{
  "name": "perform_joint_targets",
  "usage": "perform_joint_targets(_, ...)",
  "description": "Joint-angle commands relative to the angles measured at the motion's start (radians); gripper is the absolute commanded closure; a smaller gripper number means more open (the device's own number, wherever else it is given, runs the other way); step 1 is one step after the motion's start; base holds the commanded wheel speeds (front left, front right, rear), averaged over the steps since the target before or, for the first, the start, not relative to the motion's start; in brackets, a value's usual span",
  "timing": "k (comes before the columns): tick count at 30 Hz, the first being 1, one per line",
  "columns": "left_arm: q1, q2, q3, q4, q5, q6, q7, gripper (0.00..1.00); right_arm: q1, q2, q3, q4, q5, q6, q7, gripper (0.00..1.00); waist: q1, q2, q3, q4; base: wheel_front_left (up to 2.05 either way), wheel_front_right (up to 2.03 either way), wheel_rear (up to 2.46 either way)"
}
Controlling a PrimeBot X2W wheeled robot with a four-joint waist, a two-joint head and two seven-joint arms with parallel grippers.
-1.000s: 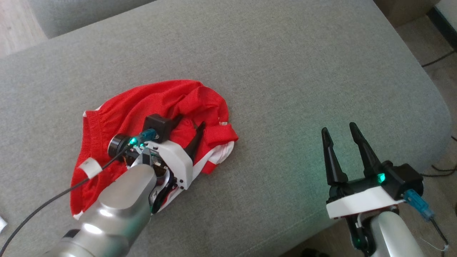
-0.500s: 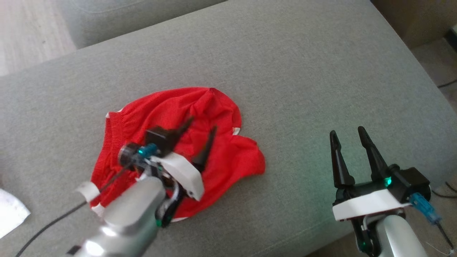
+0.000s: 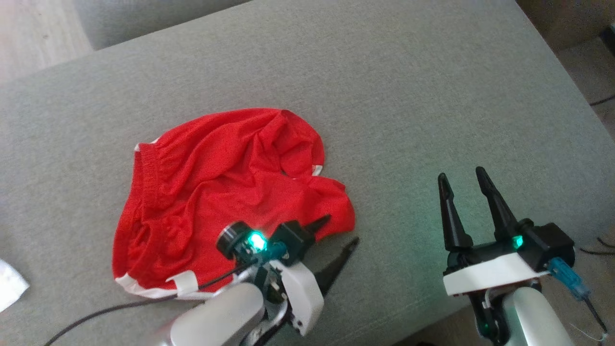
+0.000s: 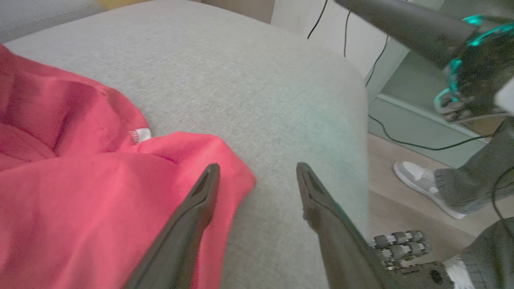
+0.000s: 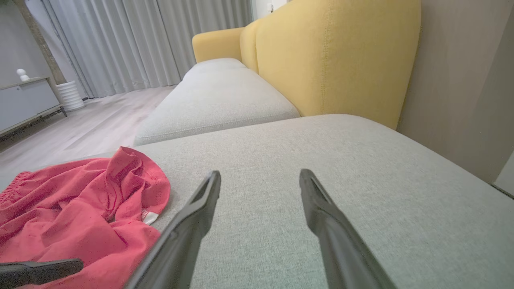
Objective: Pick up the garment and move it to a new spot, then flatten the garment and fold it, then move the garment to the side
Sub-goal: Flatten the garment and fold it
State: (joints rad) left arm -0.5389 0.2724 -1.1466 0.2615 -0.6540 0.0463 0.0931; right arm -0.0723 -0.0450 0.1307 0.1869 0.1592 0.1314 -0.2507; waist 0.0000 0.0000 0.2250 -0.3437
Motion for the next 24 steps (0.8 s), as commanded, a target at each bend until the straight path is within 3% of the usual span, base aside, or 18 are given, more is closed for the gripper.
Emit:
perform_joint_targets(1,-0.067,0.009,0.022,-0.007,0.026,0.016,0.000,0.00,-0.029,-0.005,0.024,-0.033,0.010,-0.001,-0.011,0.00,0.0000,0.0000,0.010,-0.013,0.00,0.00,0.00)
perform_joint_targets(6,-0.127,0.019,-0.040,0.075,0.127,0.027,0.026,0.00,-0.029,-0.005,0.024,-0.032,0.018,-0.001,-0.011,0.00,0.0000,0.0000,0.021,-0.036,0.00,0.00,0.00)
perform_joint_targets(13,-0.165,0.008,-0.080,0.159,0.188,0.012,0.041,0.01,-0.033,-0.005,0.025,-0.030,0.027,-0.001,-0.011,0.00,0.0000,0.0000,0.026,-0.051,0.00,0.00,0.00)
perform_joint_targets(14,-0.169,0.001,-0.080,0.170,0.186,0.008,0.036,0.58,-0.033,-0.005,0.026,-0.029,0.029,-0.001,-0.011,0.00,0.0000,0.0000,0.025,-0.053,0.00,0.00,0.00)
perform_joint_targets(15,-0.168,-0.010,-0.073,0.177,0.173,0.004,0.028,0.90,-0.034,-0.005,0.027,-0.029,0.030,-0.001,-0.011,0.00,0.0000,0.0000,0.024,-0.054,0.00,0.00,0.00)
perform_joint_targets(16,-0.166,-0.021,-0.066,0.183,0.160,-0.003,0.021,1.00,-0.034,-0.005,0.028,-0.029,0.030,-0.001,-0.011,0.00,0.0000,0.0000,0.022,-0.054,0.00,0.00,0.00)
perform_joint_targets(24,-0.090,-0.119,0.063,0.144,-0.099,-0.081,0.007,1.00,-0.028,-0.005,0.027,-0.025,0.024,-0.001,-0.011,0.00,0.0000,0.0000,0.006,-0.054,0.00,0.00,0.00)
